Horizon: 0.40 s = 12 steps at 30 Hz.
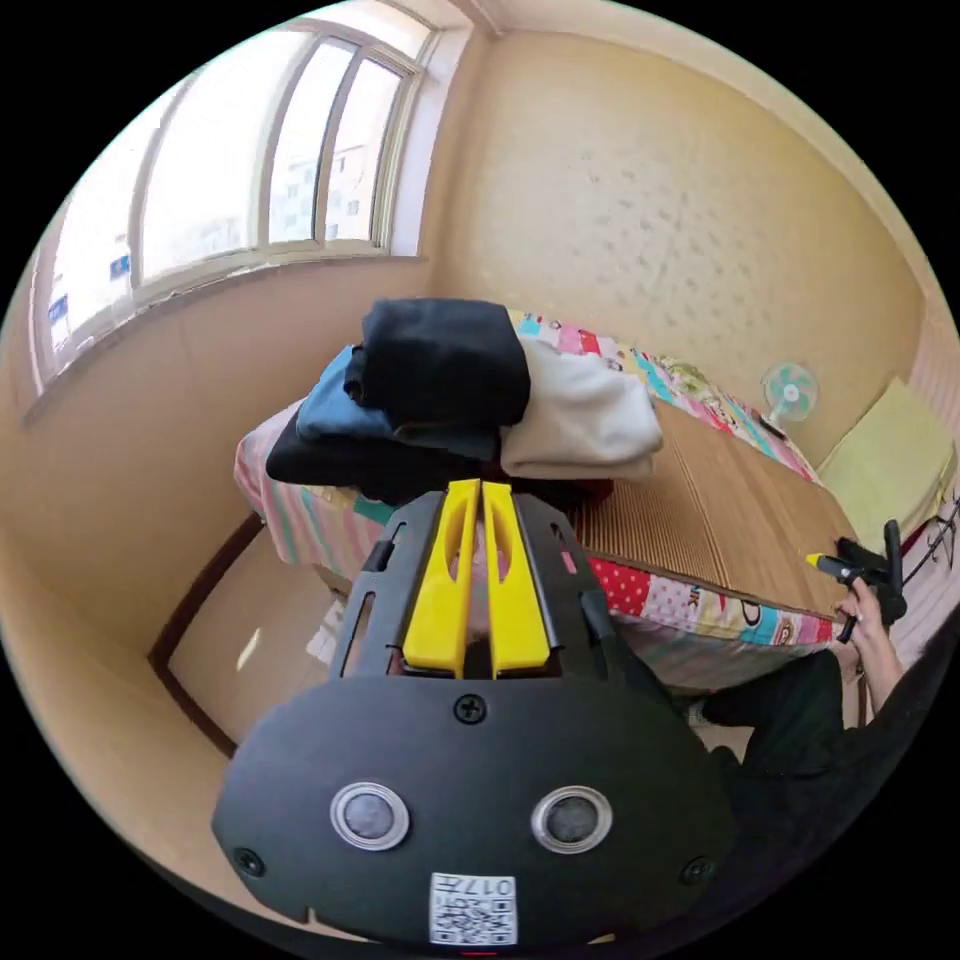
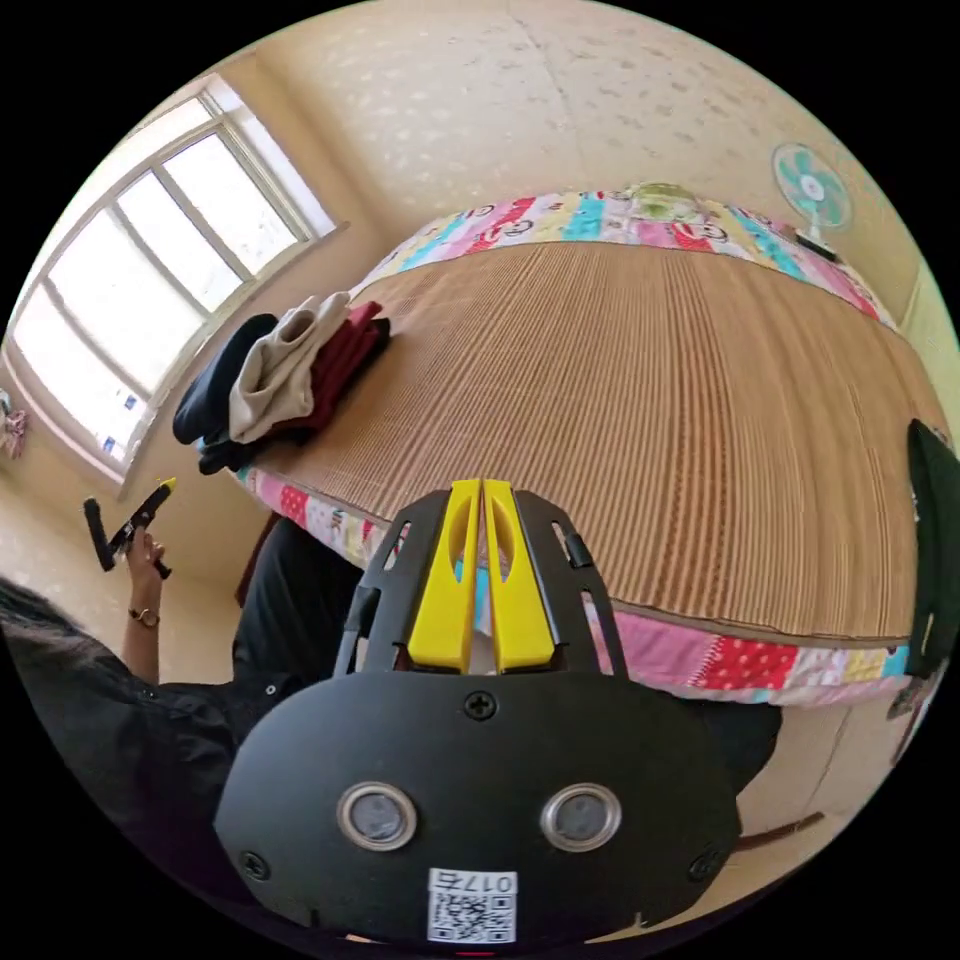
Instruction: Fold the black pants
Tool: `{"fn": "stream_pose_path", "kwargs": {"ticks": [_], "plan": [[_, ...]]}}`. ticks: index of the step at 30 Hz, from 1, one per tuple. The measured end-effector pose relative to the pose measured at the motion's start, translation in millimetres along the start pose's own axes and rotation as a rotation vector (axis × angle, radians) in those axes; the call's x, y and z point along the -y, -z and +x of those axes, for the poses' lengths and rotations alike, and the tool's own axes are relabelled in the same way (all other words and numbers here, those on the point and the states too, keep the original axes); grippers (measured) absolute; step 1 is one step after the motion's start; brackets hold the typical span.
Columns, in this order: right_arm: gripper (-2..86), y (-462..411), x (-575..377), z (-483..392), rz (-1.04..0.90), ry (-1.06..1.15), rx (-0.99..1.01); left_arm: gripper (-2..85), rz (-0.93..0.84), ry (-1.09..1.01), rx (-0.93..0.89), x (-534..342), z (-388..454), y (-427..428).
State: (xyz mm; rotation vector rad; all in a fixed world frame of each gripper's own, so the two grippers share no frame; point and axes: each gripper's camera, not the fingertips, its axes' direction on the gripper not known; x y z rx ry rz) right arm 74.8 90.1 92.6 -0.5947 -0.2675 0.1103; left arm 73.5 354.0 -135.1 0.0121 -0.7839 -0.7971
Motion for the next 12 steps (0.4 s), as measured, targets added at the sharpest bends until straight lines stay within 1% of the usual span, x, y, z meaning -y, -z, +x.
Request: {"fn": "stream_pose_path", "kwargs": {"ticks": [1,2,3,4,5,6,7,8,9,10,11,12], "plan": [[0.4,15.6,-7.3,3.4,0.05,0.001,-0.077,-0.4,-0.084,-0.101,0.015,1.4,23.6,-12.8],[0.4,46.2,-23.2,6.0,0.168,0.014,-0.244,-0.4,-0.124,-0.166,-0.012,3.1,36.0,-19.8],[0.5,73.4,-41.6,6.9,0.315,0.017,-0.404,-0.4,-0.232,-0.295,-0.098,8.6,61.5,-35.5],[0.5,85.4,-51.7,9.1,0.4,-0.002,-0.466,-0.4,-0.308,-0.375,-0.147,13.5,85.6,-48.1],[0.7,106.4,-72.5,19.6,0.565,-0.077,-0.526,-0.5,-0.331,-0.393,-0.159,15.8,96.9,-53.5],[0.8,120.4,-88.5,38.4,0.656,-0.17,-0.493,-0.5,-0.365,-0.397,-0.205,20.3,117.1,-63.9],[1.0,124.7,-94.0,51.2,0.667,-0.222,-0.451,-0.5,-0.407,-0.399,-0.311,24.3,136.9,-75.1],[1.3,128.0,-102.1,81.5,0.636,-0.348,-0.363,-0.5,-0.431,-0.406,-0.378,25.8,146.7,-80.3],[1.9,126.3,-110.7,114.0,0.573,-0.486,-0.294,-0.5,-0.475,-0.421,-0.513,28.0,167.7,-89.4],[2.3,124.9,-116.5,130.0,0.544,-0.552,-0.273,-0.5,-0.49,-0.421,-0.599,28.5,187.3,-94.1],[3.8,124.0,-129.4,156.6,0.516,-0.651,-0.262,-0.5,-0.488,-0.416,-0.621,28.1,196.2,-95.2],[5.3,127.7,-141.6,179.5,0.518,-0.7,-0.264,-0.5,-0.48,-0.41,-0.643,26.1,212.5,-95.9]]}}
